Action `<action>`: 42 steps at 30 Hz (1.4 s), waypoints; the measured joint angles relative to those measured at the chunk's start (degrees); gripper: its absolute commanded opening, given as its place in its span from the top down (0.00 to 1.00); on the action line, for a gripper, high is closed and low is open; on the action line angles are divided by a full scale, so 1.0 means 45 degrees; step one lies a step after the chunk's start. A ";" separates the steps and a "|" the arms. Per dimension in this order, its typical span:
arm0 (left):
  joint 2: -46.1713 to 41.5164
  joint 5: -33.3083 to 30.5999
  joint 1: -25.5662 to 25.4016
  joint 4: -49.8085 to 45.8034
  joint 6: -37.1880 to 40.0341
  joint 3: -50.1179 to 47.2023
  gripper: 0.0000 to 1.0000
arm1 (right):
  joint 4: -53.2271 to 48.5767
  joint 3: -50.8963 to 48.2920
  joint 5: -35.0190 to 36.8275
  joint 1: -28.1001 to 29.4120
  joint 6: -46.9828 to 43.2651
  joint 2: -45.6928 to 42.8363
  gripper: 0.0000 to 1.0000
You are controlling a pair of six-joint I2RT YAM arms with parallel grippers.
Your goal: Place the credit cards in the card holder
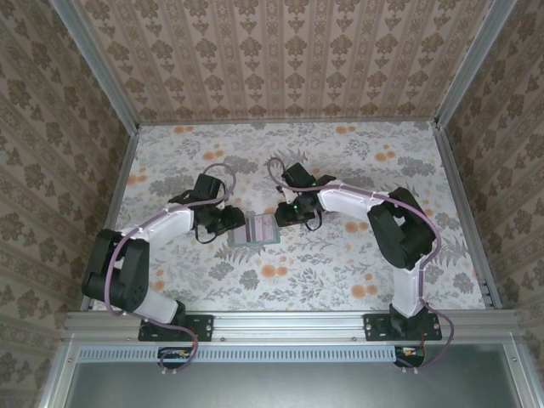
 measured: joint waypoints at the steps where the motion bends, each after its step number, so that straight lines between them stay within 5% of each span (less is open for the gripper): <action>1: 0.0000 -0.0049 0.0053 -0.0073 0.0010 -0.0112 0.59 | -0.0126 0.0097 0.0126 0.0029 -0.0160 0.0102 0.68; 27: 0.0772 -0.0296 0.0398 -0.0068 0.0087 -0.0641 0.60 | -0.1307 0.1875 0.0874 0.0743 -0.1496 0.1554 0.63; 42: 0.1151 -0.0209 0.0457 -0.0437 0.0126 -0.0257 0.60 | -0.0763 0.1307 0.1239 0.0811 -0.1719 0.1020 0.93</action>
